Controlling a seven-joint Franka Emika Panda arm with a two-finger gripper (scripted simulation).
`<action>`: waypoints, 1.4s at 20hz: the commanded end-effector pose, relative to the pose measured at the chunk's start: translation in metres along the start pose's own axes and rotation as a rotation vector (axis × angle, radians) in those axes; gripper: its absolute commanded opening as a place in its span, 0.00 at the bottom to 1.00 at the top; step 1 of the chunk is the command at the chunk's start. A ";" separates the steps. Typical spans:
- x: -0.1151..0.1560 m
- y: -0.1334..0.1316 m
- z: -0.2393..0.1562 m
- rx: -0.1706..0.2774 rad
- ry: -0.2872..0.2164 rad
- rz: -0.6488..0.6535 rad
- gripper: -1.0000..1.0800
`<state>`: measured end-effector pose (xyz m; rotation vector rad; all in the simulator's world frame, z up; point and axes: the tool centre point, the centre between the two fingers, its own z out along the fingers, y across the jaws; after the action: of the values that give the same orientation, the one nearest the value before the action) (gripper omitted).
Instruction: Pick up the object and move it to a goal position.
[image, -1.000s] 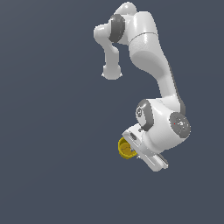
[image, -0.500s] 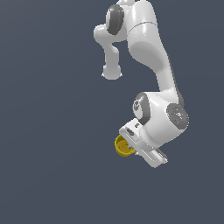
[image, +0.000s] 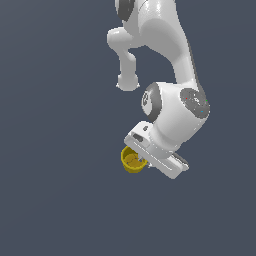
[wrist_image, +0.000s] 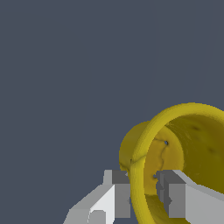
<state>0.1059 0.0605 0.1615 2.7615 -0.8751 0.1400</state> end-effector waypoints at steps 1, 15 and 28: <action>0.009 0.014 -0.018 0.015 0.016 -0.045 0.00; 0.058 0.085 -0.105 0.082 0.086 -0.287 0.00; 0.108 0.135 -0.174 0.138 0.138 -0.479 0.00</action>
<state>0.1109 -0.0564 0.3633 2.9493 -0.1944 0.2961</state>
